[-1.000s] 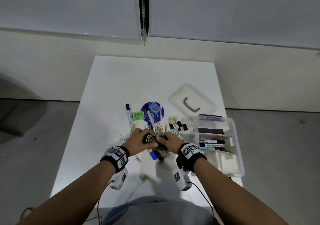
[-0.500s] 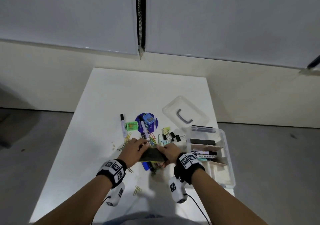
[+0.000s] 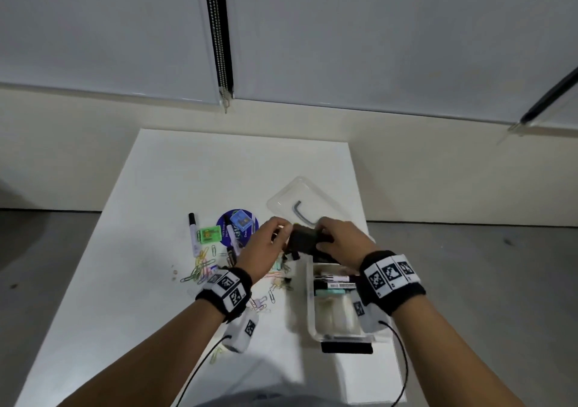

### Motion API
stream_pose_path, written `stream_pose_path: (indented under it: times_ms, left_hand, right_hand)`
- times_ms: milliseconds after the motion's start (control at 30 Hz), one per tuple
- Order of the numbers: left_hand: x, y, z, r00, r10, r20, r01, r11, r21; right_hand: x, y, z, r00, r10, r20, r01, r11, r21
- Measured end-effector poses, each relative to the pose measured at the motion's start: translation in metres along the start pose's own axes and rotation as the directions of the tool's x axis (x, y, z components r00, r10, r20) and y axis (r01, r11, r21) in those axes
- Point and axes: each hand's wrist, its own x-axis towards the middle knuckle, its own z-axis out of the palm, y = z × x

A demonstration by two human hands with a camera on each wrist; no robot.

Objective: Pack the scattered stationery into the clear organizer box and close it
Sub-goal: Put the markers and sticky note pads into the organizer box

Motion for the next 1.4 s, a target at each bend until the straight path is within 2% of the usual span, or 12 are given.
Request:
stream_pose_path:
  times_ms: [67,133,200,267,400,500,567,733,967,1167,1267,1400]
  left_hand:
    - [0.009,0.003,0.019,0.999,0.047,0.002,-0.046,0.988,0.148]
    - [0.013,0.005,0.045,0.984,0.105,0.141,-0.155,0.895,0.418]
    - [0.012,0.004,0.069,0.963,0.115,0.243,-0.25,0.714,0.654]
    - [0.01,0.004,0.085,0.976,0.083,0.203,-0.211,0.615,0.76]
    - [0.008,-0.006,0.092,0.993,-0.007,0.118,-0.08,0.691,0.719]
    - [0.005,-0.01,0.092,0.995,-0.011,0.094,-0.055,0.743,0.667]
    - [0.005,-0.01,0.092,0.997,-0.005,0.083,-0.05,0.768,0.639]
    - [0.004,-0.01,0.087,0.996,0.014,0.087,-0.062,0.806,0.589]
    - [0.0,-0.011,0.087,0.997,0.017,0.069,-0.053,0.824,0.563]
    - [0.0,-0.015,0.086,0.997,0.017,0.081,-0.059,0.831,0.553]
    - [-0.001,-0.016,0.084,0.994,0.025,0.102,-0.078,0.825,0.559]
    - [0.0,-0.015,0.081,0.993,0.002,0.115,-0.064,0.841,0.537]
  right_hand:
    - [-0.004,0.029,-0.011,0.985,0.022,-0.171,-0.039,0.995,-0.094]
    - [-0.003,0.051,-0.01,0.956,-0.003,-0.294,-0.073,0.967,-0.246]
    - [0.0,0.063,0.003,0.958,-0.052,-0.281,-0.064,0.92,-0.387]
    - [0.003,0.072,0.02,0.976,-0.079,-0.2,-0.024,0.884,-0.467]
    - [0.017,0.081,0.04,0.984,-0.14,-0.108,0.05,0.806,-0.59]
    - [0.027,0.077,0.046,0.971,-0.227,-0.07,0.133,0.761,-0.635]
    - [0.034,0.077,0.047,0.975,-0.222,0.002,0.171,0.746,-0.643]
    - [0.045,0.076,0.051,0.982,-0.173,0.077,0.183,0.762,-0.622]
    - [0.04,0.084,0.055,0.975,-0.167,0.149,0.22,0.847,-0.485]
    - [0.047,0.082,0.055,0.969,-0.084,0.232,0.181,0.882,-0.435]
    - [0.058,0.079,0.052,0.958,-0.018,0.285,0.157,0.867,-0.473]
    - [0.054,0.079,0.063,0.972,0.021,0.235,0.115,0.829,-0.547]
